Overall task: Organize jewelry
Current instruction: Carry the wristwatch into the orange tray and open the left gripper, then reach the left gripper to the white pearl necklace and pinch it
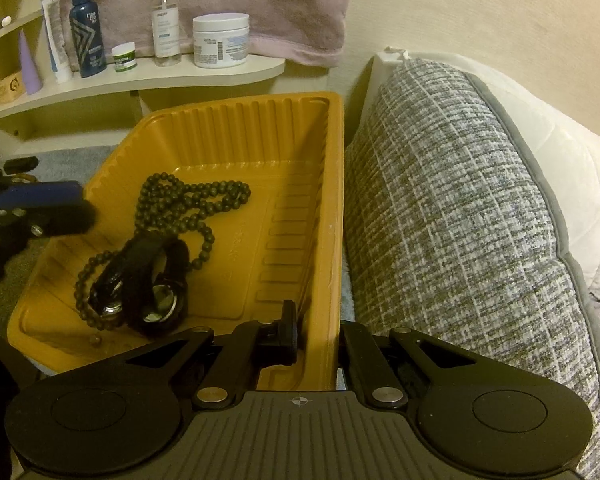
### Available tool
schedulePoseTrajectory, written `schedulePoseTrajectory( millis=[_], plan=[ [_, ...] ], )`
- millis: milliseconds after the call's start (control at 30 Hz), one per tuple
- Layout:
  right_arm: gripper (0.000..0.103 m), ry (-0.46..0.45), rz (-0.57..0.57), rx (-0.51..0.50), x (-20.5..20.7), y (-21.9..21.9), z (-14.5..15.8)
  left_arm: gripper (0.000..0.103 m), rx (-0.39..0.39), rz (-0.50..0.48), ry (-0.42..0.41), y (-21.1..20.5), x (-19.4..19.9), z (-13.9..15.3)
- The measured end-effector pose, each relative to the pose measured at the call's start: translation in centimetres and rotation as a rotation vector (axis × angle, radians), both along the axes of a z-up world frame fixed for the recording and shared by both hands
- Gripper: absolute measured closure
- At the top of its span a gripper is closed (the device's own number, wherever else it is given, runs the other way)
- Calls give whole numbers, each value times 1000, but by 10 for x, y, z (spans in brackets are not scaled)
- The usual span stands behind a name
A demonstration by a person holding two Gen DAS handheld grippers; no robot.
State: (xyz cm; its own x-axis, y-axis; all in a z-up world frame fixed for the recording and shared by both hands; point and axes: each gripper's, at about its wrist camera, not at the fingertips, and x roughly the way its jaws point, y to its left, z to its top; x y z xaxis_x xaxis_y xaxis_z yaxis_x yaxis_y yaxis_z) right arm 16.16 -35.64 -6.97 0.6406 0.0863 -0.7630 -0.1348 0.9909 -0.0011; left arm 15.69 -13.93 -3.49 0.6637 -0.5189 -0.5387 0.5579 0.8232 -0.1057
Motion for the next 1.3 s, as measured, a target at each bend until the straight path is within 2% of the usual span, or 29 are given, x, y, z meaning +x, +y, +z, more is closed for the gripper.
schedulePoseTrajectory(
  millis=[500,933,1133,1300],
  plan=[
    [99,35,24,-5,7,-1,0,81,52,292,6,96,-1,-11],
    [99,56,57,-27,14,0,-1,77,149,473,36,165,-11,-30],
    [99,63,64,-32,16,0,-1,77,203,517,49,182,-14,-42],
    [99,64,67,-38,17,0,0,77,267,450,42,177,-12,-49]
  ],
)
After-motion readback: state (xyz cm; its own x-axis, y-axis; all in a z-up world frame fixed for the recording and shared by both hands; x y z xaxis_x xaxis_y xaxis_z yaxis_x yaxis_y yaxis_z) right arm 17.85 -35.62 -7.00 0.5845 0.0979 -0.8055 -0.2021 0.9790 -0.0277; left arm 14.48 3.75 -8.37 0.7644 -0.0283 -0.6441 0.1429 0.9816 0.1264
